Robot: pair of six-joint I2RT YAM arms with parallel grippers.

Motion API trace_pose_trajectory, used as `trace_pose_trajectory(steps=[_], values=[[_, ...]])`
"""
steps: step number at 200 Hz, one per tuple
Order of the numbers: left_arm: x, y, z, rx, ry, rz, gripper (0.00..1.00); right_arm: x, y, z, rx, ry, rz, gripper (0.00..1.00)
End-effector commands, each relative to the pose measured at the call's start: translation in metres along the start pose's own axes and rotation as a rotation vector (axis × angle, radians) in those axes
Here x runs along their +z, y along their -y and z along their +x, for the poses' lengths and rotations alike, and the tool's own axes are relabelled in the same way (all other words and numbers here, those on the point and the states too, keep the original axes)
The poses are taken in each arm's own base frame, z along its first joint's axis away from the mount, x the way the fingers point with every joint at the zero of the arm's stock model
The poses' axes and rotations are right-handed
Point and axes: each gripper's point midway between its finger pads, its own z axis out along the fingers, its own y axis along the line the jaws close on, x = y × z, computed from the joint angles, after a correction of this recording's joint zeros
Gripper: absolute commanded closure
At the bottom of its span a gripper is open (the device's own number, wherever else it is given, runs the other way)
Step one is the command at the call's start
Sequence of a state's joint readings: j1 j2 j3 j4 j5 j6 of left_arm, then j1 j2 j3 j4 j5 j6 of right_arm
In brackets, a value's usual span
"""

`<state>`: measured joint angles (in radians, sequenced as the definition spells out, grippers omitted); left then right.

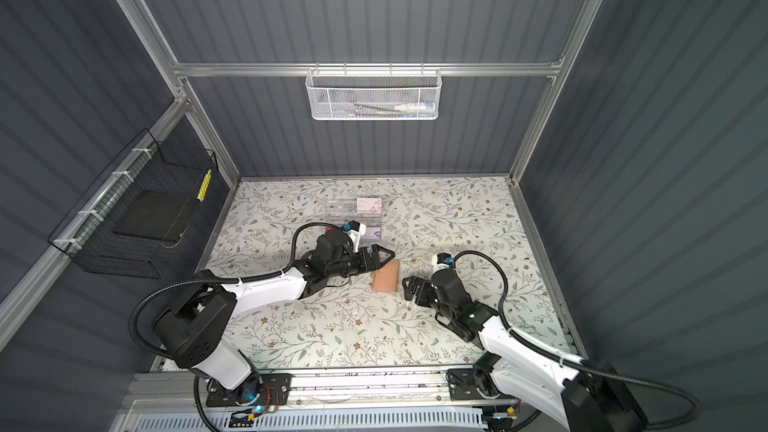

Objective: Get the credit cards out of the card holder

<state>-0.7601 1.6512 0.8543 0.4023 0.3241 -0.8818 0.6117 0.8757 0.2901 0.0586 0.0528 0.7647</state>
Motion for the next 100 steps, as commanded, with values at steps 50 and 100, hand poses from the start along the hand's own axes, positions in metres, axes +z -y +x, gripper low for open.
trace_pose_trajectory(steps=[50, 100], values=[[0.033, 0.032, 0.018, -0.020, -0.072, 0.099, 0.00, -0.043, 0.039, -0.011, 0.055, 0.089, 0.083, 0.01], [0.037, 0.015, 0.026, -0.040, -0.069, 0.057, 0.00, -0.039, 0.035, -0.010, 0.064, 0.072, 0.047, 0.01]])
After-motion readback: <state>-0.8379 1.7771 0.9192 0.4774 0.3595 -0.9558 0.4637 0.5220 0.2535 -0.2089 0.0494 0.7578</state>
